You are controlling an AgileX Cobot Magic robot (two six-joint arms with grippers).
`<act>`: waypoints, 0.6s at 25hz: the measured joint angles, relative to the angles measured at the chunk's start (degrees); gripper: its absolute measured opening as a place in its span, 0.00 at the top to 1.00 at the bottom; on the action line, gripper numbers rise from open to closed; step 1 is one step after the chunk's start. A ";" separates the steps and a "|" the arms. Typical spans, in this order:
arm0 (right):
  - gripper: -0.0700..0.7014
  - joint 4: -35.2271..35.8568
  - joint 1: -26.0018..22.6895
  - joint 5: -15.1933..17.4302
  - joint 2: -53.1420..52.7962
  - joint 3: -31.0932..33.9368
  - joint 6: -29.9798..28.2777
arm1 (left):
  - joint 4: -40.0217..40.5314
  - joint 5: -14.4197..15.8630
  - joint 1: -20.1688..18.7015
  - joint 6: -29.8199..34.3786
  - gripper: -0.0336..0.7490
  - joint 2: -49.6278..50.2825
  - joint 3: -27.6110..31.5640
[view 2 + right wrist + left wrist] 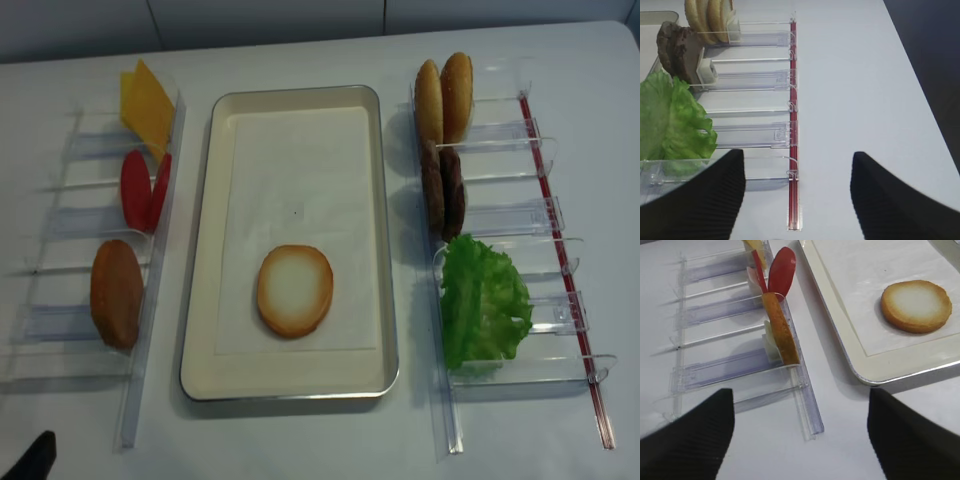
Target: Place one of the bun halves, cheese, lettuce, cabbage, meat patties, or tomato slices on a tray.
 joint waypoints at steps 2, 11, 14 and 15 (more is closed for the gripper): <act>0.29 0.00 0.00 0.00 0.00 0.00 0.00 | 0.00 0.00 0.00 0.13 0.28 -2.57 1.38; 0.29 0.00 0.00 0.00 0.00 0.00 0.18 | 0.00 0.96 0.00 1.22 0.31 -3.37 3.07; 0.29 0.00 0.00 0.00 0.00 0.00 0.18 | 0.00 0.96 0.00 1.12 0.31 -3.41 3.07; 0.29 0.00 0.00 0.00 0.00 0.00 0.18 | 0.00 0.96 0.00 1.12 0.31 -3.41 3.07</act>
